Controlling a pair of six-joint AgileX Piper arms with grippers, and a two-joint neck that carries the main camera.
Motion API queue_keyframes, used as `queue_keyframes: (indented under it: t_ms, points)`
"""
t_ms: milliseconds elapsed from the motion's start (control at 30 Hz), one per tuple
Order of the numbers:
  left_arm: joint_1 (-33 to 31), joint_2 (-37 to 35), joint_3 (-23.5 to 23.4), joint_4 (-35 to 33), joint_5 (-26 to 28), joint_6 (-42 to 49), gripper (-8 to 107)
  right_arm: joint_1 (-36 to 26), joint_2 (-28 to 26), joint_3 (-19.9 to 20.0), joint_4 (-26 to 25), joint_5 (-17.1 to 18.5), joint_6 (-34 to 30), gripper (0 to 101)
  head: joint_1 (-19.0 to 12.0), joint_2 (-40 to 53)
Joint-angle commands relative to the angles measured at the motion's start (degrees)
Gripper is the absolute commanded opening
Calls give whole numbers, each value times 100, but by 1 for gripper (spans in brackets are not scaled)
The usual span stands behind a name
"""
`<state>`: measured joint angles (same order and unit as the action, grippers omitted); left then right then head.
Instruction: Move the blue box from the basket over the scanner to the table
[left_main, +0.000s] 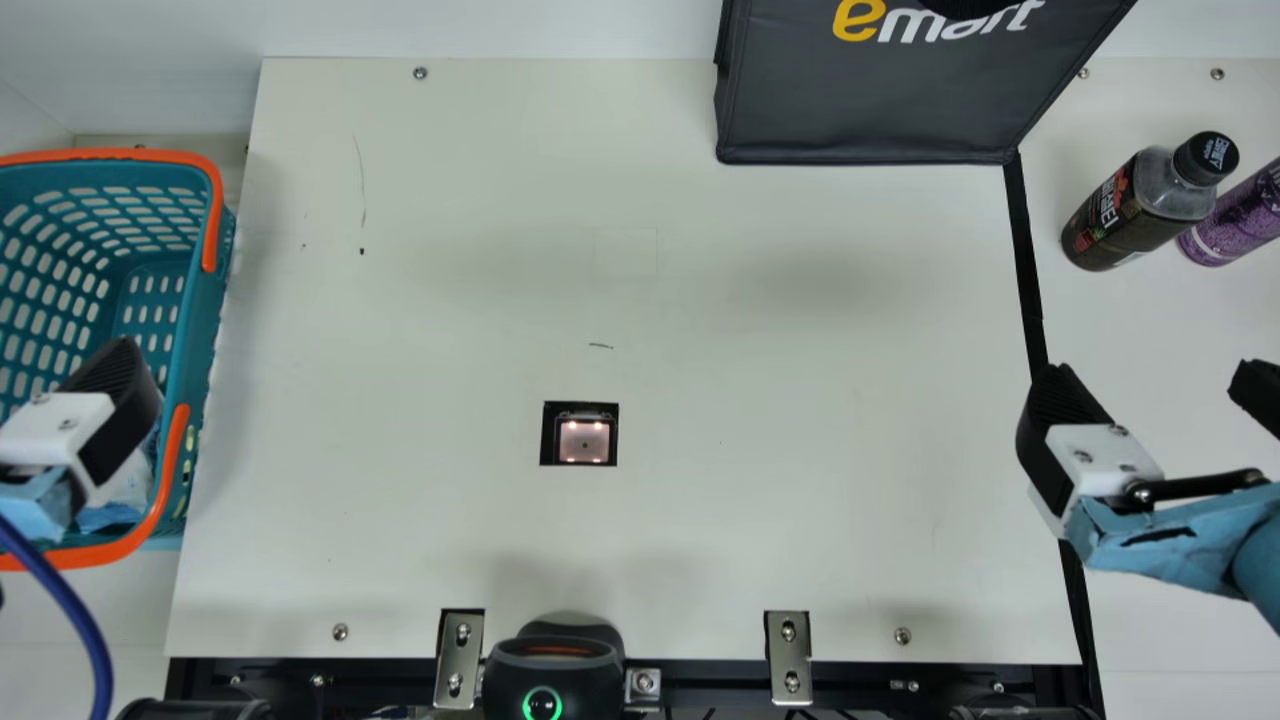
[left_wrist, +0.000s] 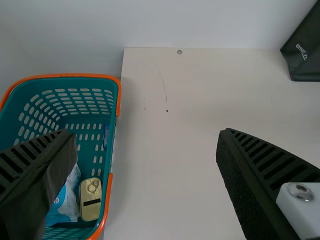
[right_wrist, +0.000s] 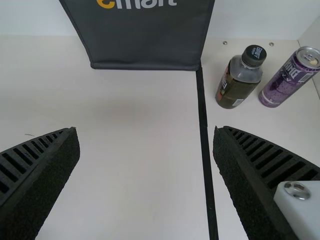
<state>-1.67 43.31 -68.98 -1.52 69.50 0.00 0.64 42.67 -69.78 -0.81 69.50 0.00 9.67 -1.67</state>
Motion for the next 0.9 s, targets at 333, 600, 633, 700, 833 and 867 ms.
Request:
queue_keyframes:
  t_ms: [333, 600, 633, 700, 833, 867]
  points:
    - [0, 0, 0, 0, 0, 0, 90, 0, 0, 0, 0, 0, 0, 95, -175, 1479]
    - [0, 0, 0, 0, 0, 0, 90, 0, 0, 0, 0, 0, 0, 95, -175, 2009]
    - [0, 0, 0, 0, 0, 0, 90, 0, 0, 0, 0, 0, 0, 95, -175, 2009]
    - [0, 0, 0, 0, 0, 0, 90, 0, 0, 0, 0, 0, 0, 95, -175, 2009]
    - [0, 0, 0, 0, 0, 0, 90, 0, 0, 0, 0, 0, 0, 95, -175, 2009]
    - [-5, 5, -1, 4, -4, -5, 90, 0, 0, 0, 0, 0, 0, 95, -175, 2009]
